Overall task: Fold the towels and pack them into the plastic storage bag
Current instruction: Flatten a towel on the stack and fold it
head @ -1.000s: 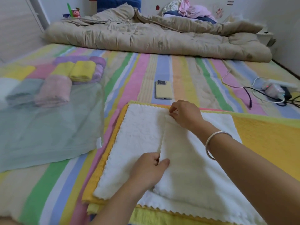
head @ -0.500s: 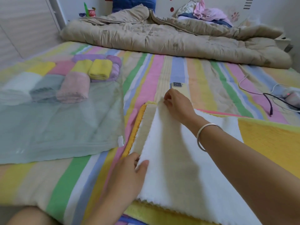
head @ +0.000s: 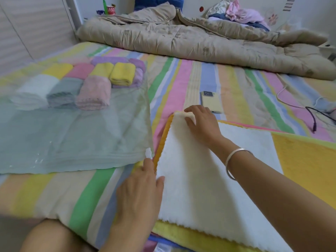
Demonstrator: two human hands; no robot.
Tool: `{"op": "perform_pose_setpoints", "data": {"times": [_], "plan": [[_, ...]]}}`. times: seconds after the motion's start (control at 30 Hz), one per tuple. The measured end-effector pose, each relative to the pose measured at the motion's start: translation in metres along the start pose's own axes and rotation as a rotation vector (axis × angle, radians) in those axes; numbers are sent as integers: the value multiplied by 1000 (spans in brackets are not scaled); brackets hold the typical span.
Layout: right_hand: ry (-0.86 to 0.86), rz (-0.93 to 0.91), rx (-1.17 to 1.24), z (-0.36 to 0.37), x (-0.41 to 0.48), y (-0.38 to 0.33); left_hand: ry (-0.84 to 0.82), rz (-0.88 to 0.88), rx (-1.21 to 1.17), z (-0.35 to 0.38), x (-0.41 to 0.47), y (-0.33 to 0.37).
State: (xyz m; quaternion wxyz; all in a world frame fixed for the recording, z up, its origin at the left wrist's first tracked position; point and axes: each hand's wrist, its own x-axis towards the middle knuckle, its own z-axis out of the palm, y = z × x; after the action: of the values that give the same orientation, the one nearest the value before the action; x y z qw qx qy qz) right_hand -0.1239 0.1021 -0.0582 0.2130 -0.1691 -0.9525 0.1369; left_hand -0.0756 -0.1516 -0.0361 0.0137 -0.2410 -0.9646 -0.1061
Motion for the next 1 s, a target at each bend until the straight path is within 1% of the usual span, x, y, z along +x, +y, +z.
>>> {"op": "perform_pose_setpoints", "data": {"times": [0.03, 0.07, 0.1, 0.13, 0.2, 0.23, 0.3, 0.4, 0.5, 0.57, 0.63, 0.7, 0.77, 0.8, 0.9, 0.93, 1.0], "plan": [[2, -9, -13, -6, -13, 3, 68, 31, 49, 0, -2, 4], [-18, -7, -42, -12, -28, 7, 154, 94, 26, 4, -4, 10], [-63, 13, -81, -20, -43, 12, 250, 180, -40, 11, -5, 17], [-129, 52, -129, -27, -58, 19, 294, 268, -100, 18, -5, 25], [-279, 145, -218, -41, -85, 40, 288, 432, -177, 28, -6, 50], [-335, 186, -248, -48, -97, 51, 246, 491, -200, 36, -7, 62], [-378, 256, -275, -62, -115, 74, 127, 567, -180, 52, -11, 79], [-356, 385, -254, -76, -129, 110, 34, 574, -73, 74, -17, 79], [-257, 492, -141, -82, -131, 136, 49, 549, -45, 79, -16, 80], [-126, 526, -62, -84, -129, 147, 88, 547, -75, 72, -16, 90], [-61, 524, -61, -87, -125, 151, 106, 603, -180, 60, -22, 109], [-92, 516, -40, -90, -121, 151, 38, 654, -314, 40, -34, 139], [-127, 543, 64, -91, -116, 150, -56, 655, -342, 21, -48, 175], [-133, 568, 120, -92, -113, 149, -135, 623, -309, 13, -53, 192], [-138, 669, 285, -95, -105, 149, -374, 520, -81, 9, -61, 230], [-146, 699, 339, -97, -103, 150, -426, 491, -40, 12, -61, 237], [-153, 751, 444, -98, -100, 152, -495, 410, -40, 22, -61, 245]]}}
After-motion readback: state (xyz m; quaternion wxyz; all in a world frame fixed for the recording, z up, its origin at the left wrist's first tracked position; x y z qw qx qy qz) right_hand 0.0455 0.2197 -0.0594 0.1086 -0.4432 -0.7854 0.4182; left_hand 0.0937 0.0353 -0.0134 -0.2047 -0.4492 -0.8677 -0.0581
